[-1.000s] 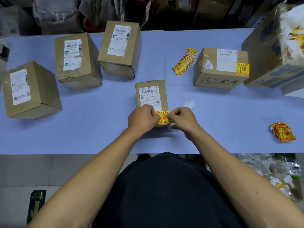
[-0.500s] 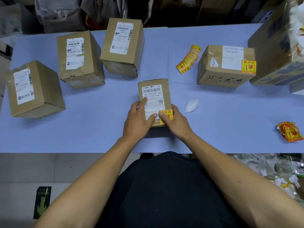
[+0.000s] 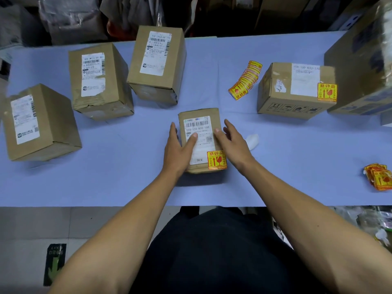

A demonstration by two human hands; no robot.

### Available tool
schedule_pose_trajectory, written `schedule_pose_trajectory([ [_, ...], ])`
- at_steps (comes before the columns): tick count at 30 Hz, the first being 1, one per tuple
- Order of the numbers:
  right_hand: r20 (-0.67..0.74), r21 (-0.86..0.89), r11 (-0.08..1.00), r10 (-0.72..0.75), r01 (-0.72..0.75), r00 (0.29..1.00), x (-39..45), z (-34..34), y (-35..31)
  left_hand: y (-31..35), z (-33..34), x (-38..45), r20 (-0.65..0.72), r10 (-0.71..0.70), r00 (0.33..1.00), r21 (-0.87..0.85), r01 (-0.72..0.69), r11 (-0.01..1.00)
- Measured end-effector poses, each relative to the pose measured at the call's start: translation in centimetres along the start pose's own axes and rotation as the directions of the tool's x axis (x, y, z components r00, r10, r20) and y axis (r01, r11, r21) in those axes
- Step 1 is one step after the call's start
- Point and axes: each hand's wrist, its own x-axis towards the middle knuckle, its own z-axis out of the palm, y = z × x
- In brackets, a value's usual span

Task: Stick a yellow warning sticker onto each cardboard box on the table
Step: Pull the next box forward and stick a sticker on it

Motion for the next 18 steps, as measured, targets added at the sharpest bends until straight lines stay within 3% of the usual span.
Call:
schedule_pose_trajectory([
  [3,0.064,0.001,1.000,0.017,-0.017,0.998,1.4,0.7,0.0,0.1,0.5,1.2,0.017,-0.085,0.996,-0.130,0.087,0.988],
  [10,0.201,0.112,0.993,0.014,-0.037,0.980,3.0,1.6,1.6,-0.6,1.1,1.9,0.148,-0.049,0.988,-0.402,0.106,0.909],
  [18,0.218,0.121,0.992,0.014,-0.041,0.976,3.2,1.6,1.6,-0.2,1.3,1.8,0.153,-0.062,0.986,-0.451,0.125,0.884],
])
